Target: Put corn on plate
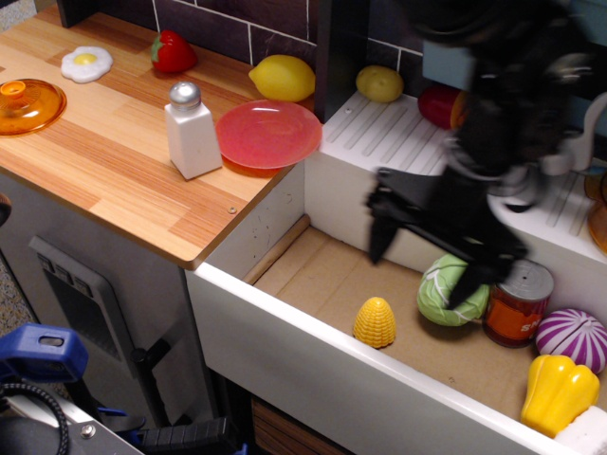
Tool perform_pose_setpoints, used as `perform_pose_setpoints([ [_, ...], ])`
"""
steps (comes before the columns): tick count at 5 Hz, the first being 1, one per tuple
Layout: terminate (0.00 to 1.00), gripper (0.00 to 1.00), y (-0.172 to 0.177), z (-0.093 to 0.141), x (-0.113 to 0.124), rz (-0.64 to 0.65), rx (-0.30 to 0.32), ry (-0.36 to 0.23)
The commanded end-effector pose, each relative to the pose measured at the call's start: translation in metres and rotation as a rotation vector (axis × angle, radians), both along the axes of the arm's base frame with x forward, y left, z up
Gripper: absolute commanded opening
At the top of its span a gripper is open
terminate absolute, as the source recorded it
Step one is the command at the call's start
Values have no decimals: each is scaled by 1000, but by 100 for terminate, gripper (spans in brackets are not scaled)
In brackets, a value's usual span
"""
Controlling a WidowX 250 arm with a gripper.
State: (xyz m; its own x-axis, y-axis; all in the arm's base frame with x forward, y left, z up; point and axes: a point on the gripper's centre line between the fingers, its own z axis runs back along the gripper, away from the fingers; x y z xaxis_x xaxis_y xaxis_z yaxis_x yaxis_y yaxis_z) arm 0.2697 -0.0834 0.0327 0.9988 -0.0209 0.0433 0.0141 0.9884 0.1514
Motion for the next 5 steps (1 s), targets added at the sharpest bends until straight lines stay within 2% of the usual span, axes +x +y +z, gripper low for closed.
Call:
perform_pose_setpoints([
  [1,0,100,19,-5,8,-49,-45,-104],
  [3,0,100,23,-28,41,-30,-67,-139],
  [4,0,100,23,-38,50,-30,-91,-142],
  [5,0,100,24,-48,47,-16,-95,-149],
])
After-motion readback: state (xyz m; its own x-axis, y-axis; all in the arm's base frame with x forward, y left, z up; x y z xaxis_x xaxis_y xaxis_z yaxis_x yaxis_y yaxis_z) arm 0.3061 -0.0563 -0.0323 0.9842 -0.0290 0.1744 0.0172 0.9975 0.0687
